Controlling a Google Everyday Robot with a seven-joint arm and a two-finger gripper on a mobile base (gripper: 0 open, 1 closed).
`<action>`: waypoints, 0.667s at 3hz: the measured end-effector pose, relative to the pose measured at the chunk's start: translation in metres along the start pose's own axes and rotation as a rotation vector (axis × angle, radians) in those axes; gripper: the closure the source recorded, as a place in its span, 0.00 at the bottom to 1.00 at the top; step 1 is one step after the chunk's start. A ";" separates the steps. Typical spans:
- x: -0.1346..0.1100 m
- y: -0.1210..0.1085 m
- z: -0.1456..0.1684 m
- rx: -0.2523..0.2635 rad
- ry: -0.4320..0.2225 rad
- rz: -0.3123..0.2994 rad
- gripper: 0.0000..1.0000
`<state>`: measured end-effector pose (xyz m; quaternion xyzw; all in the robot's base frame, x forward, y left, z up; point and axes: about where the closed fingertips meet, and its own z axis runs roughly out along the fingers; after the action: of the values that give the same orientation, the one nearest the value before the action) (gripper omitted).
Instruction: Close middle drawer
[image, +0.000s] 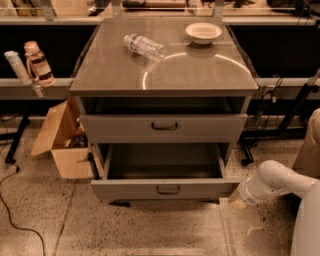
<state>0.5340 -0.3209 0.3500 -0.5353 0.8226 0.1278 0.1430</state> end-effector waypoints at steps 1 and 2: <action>0.001 0.001 0.000 0.000 0.000 0.000 1.00; -0.011 -0.027 -0.002 0.031 0.016 0.004 1.00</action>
Offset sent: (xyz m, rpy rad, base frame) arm 0.1109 -0.0111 0.0208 -0.0963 -0.0718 -0.0573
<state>0.5627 -0.3229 0.3544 -0.5323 0.8267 0.1112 0.1443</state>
